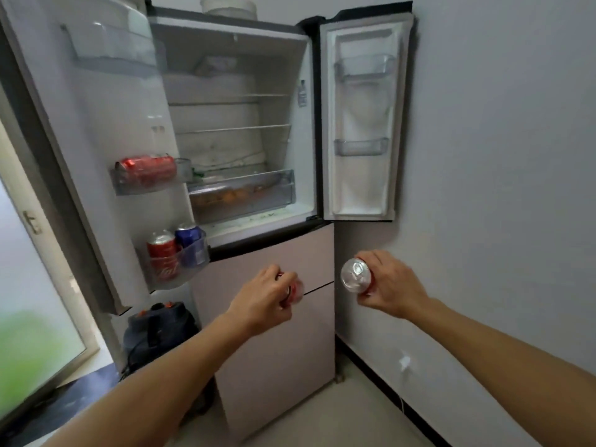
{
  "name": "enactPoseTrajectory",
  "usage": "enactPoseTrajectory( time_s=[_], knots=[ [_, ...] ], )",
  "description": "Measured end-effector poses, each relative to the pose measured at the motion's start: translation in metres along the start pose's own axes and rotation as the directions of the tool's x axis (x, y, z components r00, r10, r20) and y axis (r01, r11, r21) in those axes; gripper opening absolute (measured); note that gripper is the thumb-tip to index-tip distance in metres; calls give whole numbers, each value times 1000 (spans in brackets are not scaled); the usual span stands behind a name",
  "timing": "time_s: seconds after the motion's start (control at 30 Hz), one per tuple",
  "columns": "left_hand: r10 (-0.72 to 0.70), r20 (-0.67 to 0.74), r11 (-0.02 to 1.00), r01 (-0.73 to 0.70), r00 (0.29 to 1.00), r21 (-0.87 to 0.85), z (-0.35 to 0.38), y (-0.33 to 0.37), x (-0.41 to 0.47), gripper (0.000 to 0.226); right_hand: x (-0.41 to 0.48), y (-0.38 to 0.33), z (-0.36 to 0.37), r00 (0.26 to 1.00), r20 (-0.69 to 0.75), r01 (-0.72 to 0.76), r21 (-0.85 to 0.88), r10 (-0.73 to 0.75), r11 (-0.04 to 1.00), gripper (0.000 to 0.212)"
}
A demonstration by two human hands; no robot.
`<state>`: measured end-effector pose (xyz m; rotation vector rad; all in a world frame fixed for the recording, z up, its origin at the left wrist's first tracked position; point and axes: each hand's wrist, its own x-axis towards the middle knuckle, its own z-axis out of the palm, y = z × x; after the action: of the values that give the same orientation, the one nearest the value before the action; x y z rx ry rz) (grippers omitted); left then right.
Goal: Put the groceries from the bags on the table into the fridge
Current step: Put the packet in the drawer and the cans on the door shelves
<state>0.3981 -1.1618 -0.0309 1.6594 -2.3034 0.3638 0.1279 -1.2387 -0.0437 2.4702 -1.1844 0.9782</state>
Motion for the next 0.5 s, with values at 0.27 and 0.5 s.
enactPoseTrajectory(
  time_s=[0.27, 0.5],
  knots=[
    [6, -189, 997, -21, 982, -76, -1, -26, 194, 59, 145, 128, -1, 986, -146, -76, 14, 78, 997, 72],
    [-110, -422, 973, 11, 900, -231, -30, -46, 362, 59, 288, 231, -7, 945, -312, -83, 65, 99, 994, 71]
  ],
)
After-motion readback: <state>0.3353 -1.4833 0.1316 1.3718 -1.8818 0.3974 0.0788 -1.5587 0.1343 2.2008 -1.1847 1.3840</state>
